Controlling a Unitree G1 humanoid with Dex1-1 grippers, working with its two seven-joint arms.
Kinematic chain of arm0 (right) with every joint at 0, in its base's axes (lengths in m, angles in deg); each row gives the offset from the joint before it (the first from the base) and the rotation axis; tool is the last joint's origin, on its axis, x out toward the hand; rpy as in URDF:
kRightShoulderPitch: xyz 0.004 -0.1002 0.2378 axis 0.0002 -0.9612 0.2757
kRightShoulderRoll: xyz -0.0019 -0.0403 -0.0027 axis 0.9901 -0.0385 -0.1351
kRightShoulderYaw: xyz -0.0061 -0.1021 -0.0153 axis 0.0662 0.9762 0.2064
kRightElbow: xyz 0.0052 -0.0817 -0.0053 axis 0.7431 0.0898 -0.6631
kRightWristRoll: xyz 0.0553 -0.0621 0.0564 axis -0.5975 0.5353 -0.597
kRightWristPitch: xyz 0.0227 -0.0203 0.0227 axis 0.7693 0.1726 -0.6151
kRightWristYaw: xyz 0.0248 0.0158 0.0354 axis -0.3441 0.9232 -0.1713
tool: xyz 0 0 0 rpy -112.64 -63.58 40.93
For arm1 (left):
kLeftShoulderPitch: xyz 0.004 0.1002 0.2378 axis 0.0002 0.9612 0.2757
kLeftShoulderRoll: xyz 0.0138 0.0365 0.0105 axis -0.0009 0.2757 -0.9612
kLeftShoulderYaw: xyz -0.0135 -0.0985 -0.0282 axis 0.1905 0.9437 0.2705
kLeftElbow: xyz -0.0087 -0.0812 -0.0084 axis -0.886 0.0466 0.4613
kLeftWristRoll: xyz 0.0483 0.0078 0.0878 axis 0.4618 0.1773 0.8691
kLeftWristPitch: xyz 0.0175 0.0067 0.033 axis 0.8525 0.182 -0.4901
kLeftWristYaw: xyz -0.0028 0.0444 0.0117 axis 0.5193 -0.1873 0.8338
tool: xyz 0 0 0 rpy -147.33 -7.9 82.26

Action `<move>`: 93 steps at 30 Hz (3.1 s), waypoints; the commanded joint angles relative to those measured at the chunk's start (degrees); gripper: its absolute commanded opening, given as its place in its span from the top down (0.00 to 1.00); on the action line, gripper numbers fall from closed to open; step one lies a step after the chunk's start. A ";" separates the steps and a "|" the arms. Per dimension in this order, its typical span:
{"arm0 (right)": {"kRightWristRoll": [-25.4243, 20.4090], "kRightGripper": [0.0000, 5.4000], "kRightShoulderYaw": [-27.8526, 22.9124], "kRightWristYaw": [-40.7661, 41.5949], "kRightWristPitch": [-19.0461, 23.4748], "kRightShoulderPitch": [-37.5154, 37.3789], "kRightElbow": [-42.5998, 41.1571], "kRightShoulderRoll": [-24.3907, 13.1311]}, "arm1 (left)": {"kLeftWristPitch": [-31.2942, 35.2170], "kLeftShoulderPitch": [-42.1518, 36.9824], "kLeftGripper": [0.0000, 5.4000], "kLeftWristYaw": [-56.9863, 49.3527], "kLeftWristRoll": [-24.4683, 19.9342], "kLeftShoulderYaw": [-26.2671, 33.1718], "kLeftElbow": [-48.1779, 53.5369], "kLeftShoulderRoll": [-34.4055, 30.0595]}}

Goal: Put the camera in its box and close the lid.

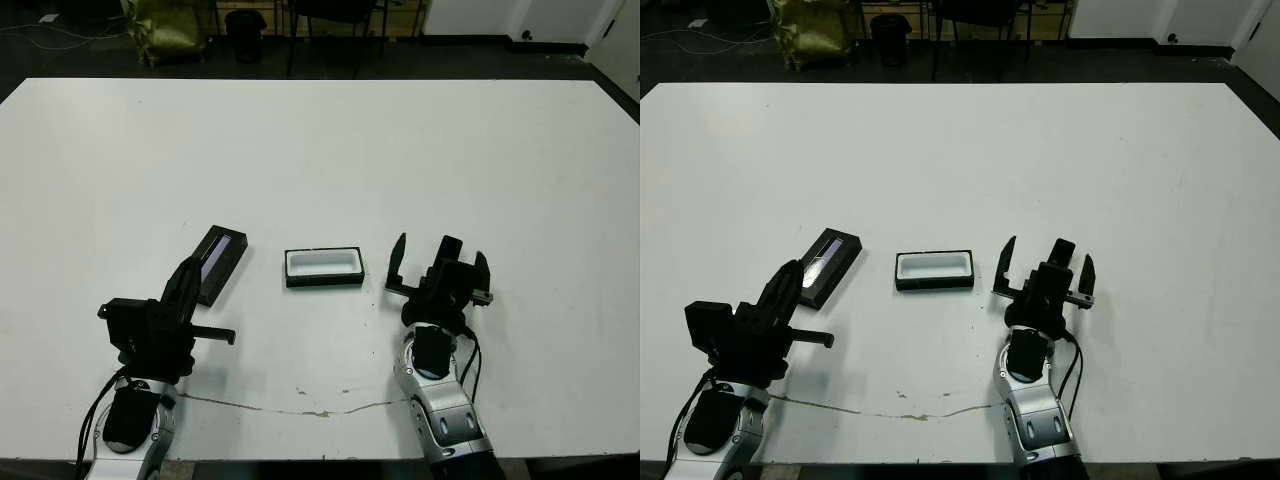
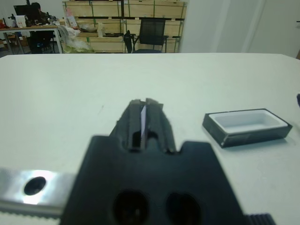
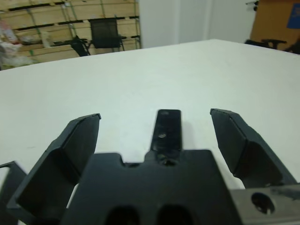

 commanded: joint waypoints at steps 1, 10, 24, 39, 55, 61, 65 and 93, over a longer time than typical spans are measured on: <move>-2.38 0.00 -1.75 -1.05 -0.15 1.82 2.14 7.41 | 1.02 0.74 1.00 0.97 -0.47 0.61 -0.75 -1.25; -7.92 0.00 -4.52 -1.85 4.03 2.74 1.54 7.72 | 1.80 1.27 1.00 1.23 -0.06 0.33 -0.22 -0.99; -9.89 0.04 -6.02 -2.54 21.12 3.91 -0.55 6.03 | 6.51 1.61 1.00 0.89 1.38 -0.63 3.94 -1.16; -11.56 0.01 -6.88 -1.80 38.36 0.92 -6.15 7.82 | 11.37 1.22 1.00 0.19 3.89 -1.61 8.31 -1.66; -18.36 0.55 -8.79 0.91 33.39 -2.36 -4.19 9.59 | 15.32 -0.26 1.00 1.88 0.77 0.58 11.05 -2.80; -20.93 0.80 -8.07 3.81 32.07 -4.21 -4.91 9.28 | 15.96 -0.88 1.00 1.95 1.11 0.71 11.76 -3.66; -21.87 0.84 -8.01 3.31 33.86 -4.45 -6.07 9.37 | 14.96 -1.32 1.00 2.23 1.22 0.97 11.23 -4.14; -19.50 0.84 -3.94 37.43 16.50 -13.09 -27.07 -13.83 | 16.24 -0.03 1.00 1.20 0.43 -0.16 11.29 -3.32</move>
